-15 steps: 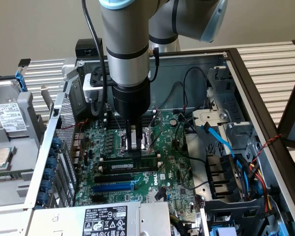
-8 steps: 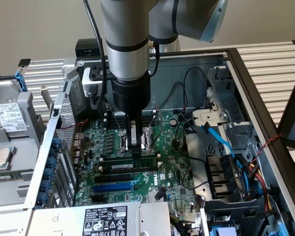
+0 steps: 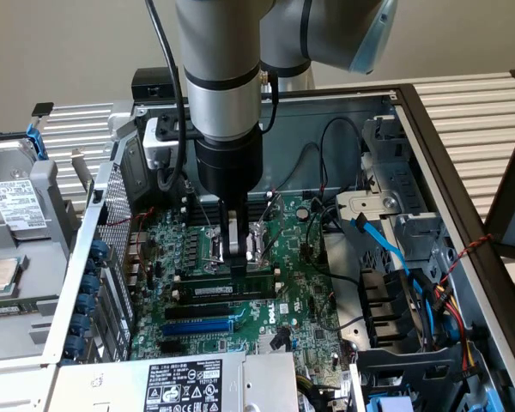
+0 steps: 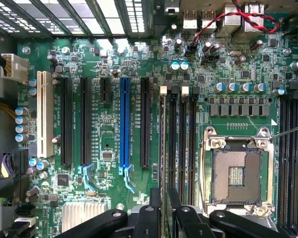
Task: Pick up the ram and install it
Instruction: 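Press down the ram until it locks into place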
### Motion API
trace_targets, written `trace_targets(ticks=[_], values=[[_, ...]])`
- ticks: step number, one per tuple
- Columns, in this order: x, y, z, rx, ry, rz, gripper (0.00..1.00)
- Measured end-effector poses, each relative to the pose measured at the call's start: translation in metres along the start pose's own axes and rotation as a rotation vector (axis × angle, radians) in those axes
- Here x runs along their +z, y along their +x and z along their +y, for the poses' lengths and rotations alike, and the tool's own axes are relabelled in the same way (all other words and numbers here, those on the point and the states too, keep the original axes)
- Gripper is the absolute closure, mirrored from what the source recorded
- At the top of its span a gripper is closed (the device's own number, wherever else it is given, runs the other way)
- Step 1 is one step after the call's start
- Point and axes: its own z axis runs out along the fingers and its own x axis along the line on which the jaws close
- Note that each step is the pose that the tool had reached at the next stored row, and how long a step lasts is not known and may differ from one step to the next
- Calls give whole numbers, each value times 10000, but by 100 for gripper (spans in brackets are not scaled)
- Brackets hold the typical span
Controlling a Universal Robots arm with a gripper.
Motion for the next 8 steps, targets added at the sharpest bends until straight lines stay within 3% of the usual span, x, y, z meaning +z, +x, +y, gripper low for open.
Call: trace_targets(ticks=[6, 8], values=[[-1, 0, 0, 0, 0, 0, 80], [-1, 0, 0, 0, 0, 0, 88]])
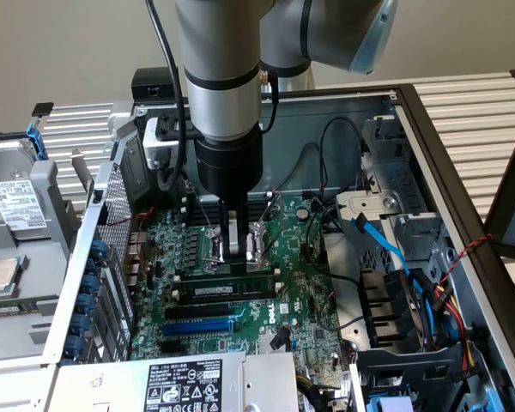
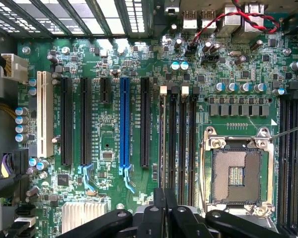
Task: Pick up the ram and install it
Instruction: 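Press down the ram until it locks into place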
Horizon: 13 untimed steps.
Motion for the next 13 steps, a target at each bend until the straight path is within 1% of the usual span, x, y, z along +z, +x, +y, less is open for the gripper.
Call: trace_targets(ticks=[4, 6, 8, 10, 11, 13], values=[[0, 0, -6, -1, -3, 2, 90], [15, -2, -42, -1, -25, 12, 90], [35, -4, -81, -2, -67, 22, 90], [55, -6, -107, -4, -131, 42, 90], [63, -6, -107, -4, -145, 60, 90], [73, -6, -107, -4, -149, 124, 90]])
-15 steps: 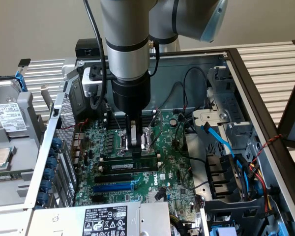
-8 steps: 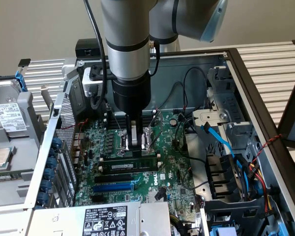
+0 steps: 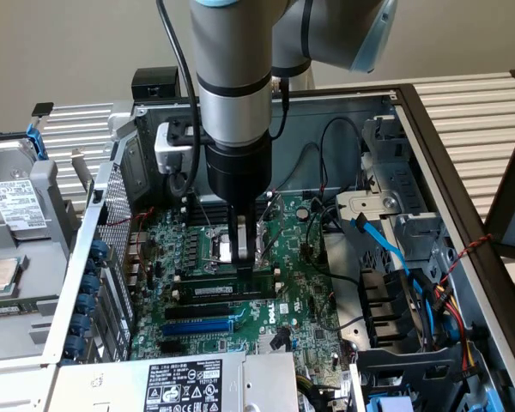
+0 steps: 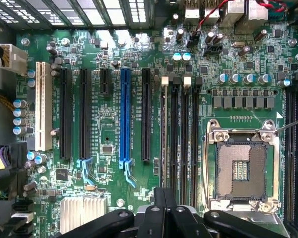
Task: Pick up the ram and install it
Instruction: 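Press down the ram until it locks into place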
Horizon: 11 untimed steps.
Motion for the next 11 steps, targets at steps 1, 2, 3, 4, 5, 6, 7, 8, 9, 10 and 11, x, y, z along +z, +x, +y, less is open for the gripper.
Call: trace_targets(ticks=[1, 2, 3, 4, 5, 6, 7, 8, 9, 10, 11], values=[[5, 0, 0, -1, 1, 27, 90], [9, 0, -1, -2, 2, 44, 90], [13, 0, -1, -2, 2, 53, 90], [15, 0, 0, -2, 0, 58, 90], [16, 0, 0, -1, 1, 59, 90], [19, 0, 0, -1, 1, 59, 90], [23, -1, 0, -3, 2, 56, 90], [29, -1, 0, -8, 2, 52, 90], [40, -2, 0, -11, 0, 52, 90], [56, -1, 0, -15, -2, 59, 90], [71, 0, 1, -19, -6, 66, 90]])
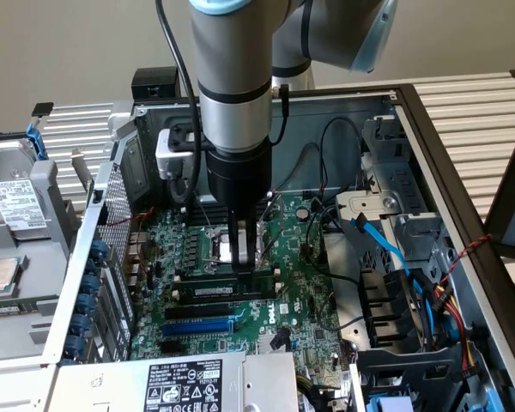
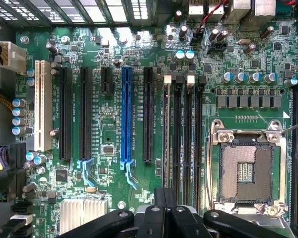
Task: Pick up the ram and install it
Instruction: 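Press down the ram until it locks into place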
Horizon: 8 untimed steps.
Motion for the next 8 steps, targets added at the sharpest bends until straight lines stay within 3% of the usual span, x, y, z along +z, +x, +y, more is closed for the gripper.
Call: trace_targets(ticks=[4, 6, 8], values=[[31, -1, 0, -2, 3, -20, 90], [-2, -2, -1, 1, 16, -47, 90], [-73, 7, -1, -3, 6, -30, 90]])
